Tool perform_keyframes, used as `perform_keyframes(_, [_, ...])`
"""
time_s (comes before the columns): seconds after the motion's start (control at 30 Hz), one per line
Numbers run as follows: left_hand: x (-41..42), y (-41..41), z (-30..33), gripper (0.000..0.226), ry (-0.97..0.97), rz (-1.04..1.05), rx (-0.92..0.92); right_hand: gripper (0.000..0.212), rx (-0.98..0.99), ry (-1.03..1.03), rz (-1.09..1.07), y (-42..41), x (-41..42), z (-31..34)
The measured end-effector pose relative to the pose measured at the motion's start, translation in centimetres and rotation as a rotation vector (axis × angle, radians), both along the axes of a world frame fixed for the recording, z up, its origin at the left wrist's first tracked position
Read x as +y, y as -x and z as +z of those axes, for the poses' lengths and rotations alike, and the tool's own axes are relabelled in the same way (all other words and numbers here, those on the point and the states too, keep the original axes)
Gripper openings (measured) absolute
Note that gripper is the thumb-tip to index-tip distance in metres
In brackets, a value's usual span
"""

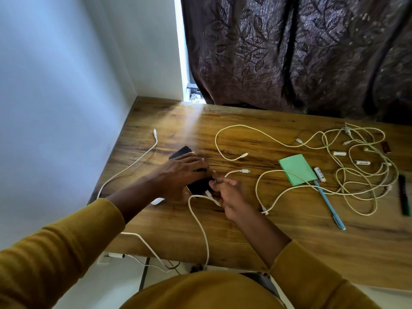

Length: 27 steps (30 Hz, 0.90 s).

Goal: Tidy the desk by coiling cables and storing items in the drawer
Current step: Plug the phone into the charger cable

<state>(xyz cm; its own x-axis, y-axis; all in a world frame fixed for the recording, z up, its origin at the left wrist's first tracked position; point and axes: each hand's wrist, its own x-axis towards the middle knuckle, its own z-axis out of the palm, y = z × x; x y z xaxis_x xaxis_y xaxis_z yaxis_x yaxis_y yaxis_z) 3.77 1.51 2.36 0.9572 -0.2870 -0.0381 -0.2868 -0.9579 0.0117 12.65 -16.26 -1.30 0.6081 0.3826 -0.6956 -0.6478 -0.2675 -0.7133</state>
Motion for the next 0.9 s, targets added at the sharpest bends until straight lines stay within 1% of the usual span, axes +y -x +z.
perform_keyframes(0.07, [0.5, 0.7, -0.8, 0.1, 0.044, 0.1, 0.065, 0.018, 0.003, 0.015, -0.03, 0.0, 0.2, -0.5])
perform_keyframes(0.13, [0.7, 1.7, -1.1, 0.103, 0.21, 0.266, 0.11, 0.019, 0.006, 0.017, -0.055, 0.0, 0.3, -0.8])
perform_keyframes(0.17, [0.7, 2.2, -1.0, 0.101, 0.32, 0.371, 0.105, 0.02, 0.006, 0.017, -0.065, 0.0, 0.5, -1.0])
perform_keyframes(0.2, [0.6, 2.8, -1.0, 0.095, 0.408, 0.466, 0.061, 0.021, 0.002, 0.019, -0.074, 0.0, 0.7, -1.0])
perform_keyframes(0.23, [0.6, 3.2, -1.1, 0.086, 0.45, 0.541, -0.019, 0.021, -0.007, 0.025, -0.08, 0.0, 0.9, -1.1])
perform_keyframes(0.3, [0.8, 3.9, -1.6, 0.068, 0.46, 0.654, -0.193, 0.018, -0.031, 0.038, -0.08, 0.2, 1.3, -1.0])
perform_keyframes(0.37, [1.2, 4.3, -2.1, 0.052, 0.472, 0.751, -0.319, 0.015, -0.064, 0.049, -0.062, 0.4, 1.5, -1.0])
perform_keyframes(0.43, [1.8, 4.5, -2.4, 0.041, 0.465, 0.829, -0.413, 0.015, -0.129, 0.071, -0.01, 0.5, 1.6, -1.1])
perform_keyframes(0.5, [2.5, 4.7, -2.7, 0.036, 0.421, 0.882, -0.463, 0.014, -0.246, 0.117, 0.076, 0.4, 1.6, -1.0])
perform_keyframes(0.57, [3.3, 4.9, -2.9, 0.038, 0.384, 0.961, -0.461, 0.013, -0.382, 0.155, 0.153, 0.3, 1.5, -1.0])
perform_keyframes(0.63, [4.0, 4.9, -3.1, 0.041, 0.37, 1.06, -0.415, 0.013, -0.514, 0.216, 0.218, 0.3, 1.6, -0.9])
perform_keyframes(0.7, [4.7, 4.9, -3.2, 0.042, 0.358, 1.131, -0.352, 0.02, -0.647, 0.286, 0.271, 0.4, 1.8, -0.8])
perform_keyframes(0.8, [5.5, 4.7, -3.3, 0.041, 0.368, 1.17, -0.279, 0.03, -0.791, 0.347, 0.325, 0.2, 1.9, -0.4])
perform_keyframes(0.9, [5.6, 4.4, -3.2, 0.041, 0.403, 1.162, -0.269, 0.03, -0.88, 0.384, 0.379, 0.0, 1.9, 0.1])
